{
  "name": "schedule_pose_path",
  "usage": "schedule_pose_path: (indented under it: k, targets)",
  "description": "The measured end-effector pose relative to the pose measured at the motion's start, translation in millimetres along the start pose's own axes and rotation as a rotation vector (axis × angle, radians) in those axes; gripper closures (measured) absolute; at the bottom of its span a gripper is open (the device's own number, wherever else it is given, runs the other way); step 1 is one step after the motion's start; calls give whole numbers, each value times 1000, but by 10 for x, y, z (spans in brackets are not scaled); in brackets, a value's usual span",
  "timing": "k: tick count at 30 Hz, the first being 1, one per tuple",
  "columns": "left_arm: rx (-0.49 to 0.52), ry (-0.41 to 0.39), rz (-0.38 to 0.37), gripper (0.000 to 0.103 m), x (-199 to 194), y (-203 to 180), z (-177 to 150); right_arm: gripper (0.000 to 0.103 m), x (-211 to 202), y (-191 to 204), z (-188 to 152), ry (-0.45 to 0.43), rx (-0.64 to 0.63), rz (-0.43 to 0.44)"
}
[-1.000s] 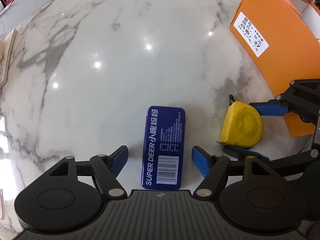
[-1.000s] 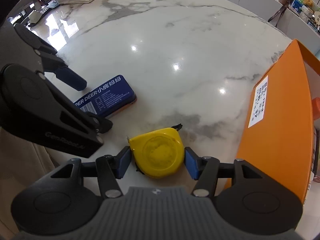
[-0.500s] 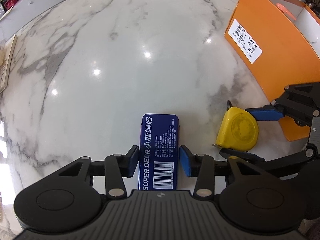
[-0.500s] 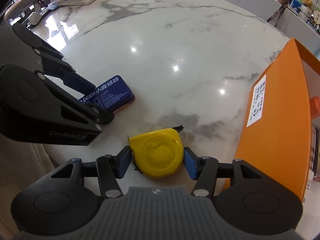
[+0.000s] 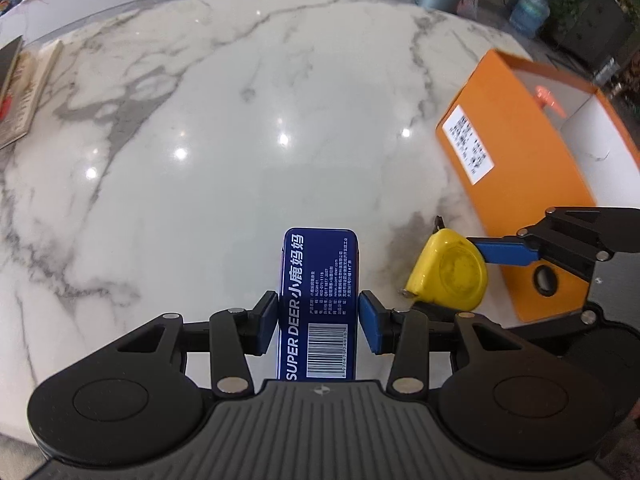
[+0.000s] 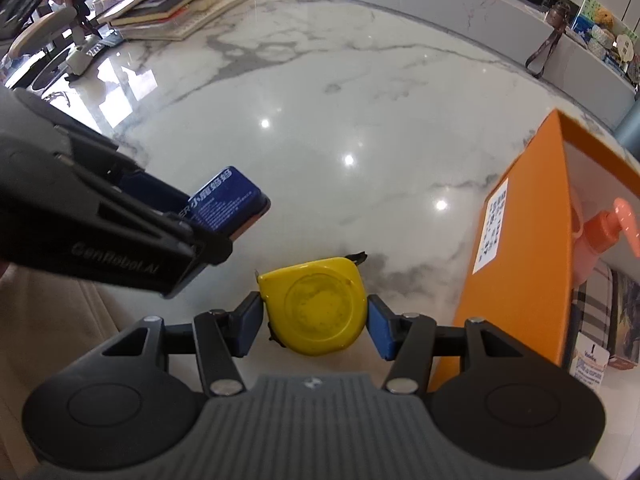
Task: Organize rigid objects
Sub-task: 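Lift and carry the blue tin and yellow tape into the orange box with both tools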
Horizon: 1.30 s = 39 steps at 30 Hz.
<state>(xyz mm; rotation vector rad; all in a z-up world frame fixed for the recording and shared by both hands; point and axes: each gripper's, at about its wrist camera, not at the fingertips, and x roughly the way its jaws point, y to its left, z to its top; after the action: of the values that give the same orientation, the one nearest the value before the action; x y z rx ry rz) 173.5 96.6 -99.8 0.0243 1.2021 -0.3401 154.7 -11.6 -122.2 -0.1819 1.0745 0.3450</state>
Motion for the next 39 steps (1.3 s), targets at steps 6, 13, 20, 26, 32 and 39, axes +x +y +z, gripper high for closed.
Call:
schedule_pose_path:
  k: [6, 13, 20, 26, 32, 39]
  targets:
    - [-45, -81, 0, 53, -356, -14, -1, 46, -257, 33, 25, -69, -19, 7]
    - [-43, -176, -12, 53, -718, -175, 92, 46, -649, 20, 24, -162, -32, 17]
    - [7, -252, -51, 53, -973, -556, 179, 46, -1117, -195, -69, -264, 2, -13]
    - [61, -286, -99, 53, -1038, -969, 274, 46, -1430, -496, -246, -313, 63, -49]
    - [127, -282, -140, 53, -912, -1437, 387, 46, -1578, -861, -480, -313, 116, -81]
    - [179, -243, -195, 53, -666, -1923, 517, 46, -1651, -1321, -783, -271, 188, -102]
